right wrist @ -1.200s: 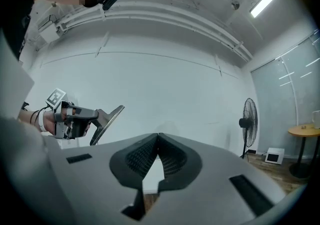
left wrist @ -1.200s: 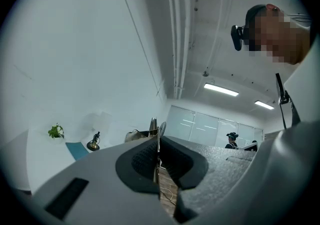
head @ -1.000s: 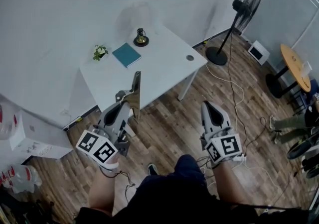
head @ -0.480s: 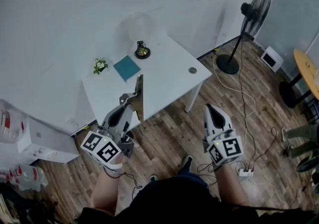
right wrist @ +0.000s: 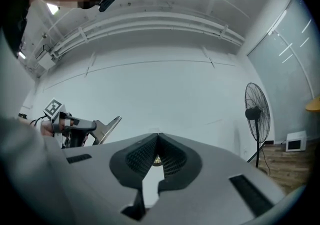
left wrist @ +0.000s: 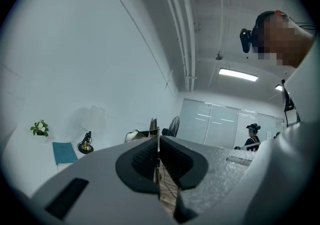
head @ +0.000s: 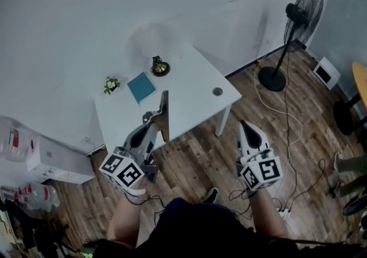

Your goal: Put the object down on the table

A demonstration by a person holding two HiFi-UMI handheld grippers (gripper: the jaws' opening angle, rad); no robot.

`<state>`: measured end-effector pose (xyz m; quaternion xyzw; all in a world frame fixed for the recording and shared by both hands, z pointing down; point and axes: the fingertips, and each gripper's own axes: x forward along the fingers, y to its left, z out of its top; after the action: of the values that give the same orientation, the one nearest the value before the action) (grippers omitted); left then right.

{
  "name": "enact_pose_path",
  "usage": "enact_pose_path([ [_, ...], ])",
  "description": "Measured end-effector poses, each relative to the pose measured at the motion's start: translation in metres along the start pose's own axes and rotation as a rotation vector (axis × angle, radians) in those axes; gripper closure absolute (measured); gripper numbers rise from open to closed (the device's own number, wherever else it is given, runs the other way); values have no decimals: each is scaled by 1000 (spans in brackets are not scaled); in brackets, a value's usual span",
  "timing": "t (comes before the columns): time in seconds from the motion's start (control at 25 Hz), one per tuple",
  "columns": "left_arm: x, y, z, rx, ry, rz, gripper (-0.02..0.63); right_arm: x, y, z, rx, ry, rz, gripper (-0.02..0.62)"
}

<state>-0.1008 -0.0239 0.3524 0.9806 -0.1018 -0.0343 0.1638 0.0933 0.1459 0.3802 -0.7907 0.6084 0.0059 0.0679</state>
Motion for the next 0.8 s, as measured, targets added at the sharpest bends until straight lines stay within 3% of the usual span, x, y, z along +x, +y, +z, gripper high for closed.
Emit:
enact_pose_path([
  [0.48,53,-6,-14,21,27,22,600,15,-48,-11,43,3,20,591],
  [0.8,108,27,-35,-42,41,-13,600,34,-92,-9,8,23,-52,591],
])
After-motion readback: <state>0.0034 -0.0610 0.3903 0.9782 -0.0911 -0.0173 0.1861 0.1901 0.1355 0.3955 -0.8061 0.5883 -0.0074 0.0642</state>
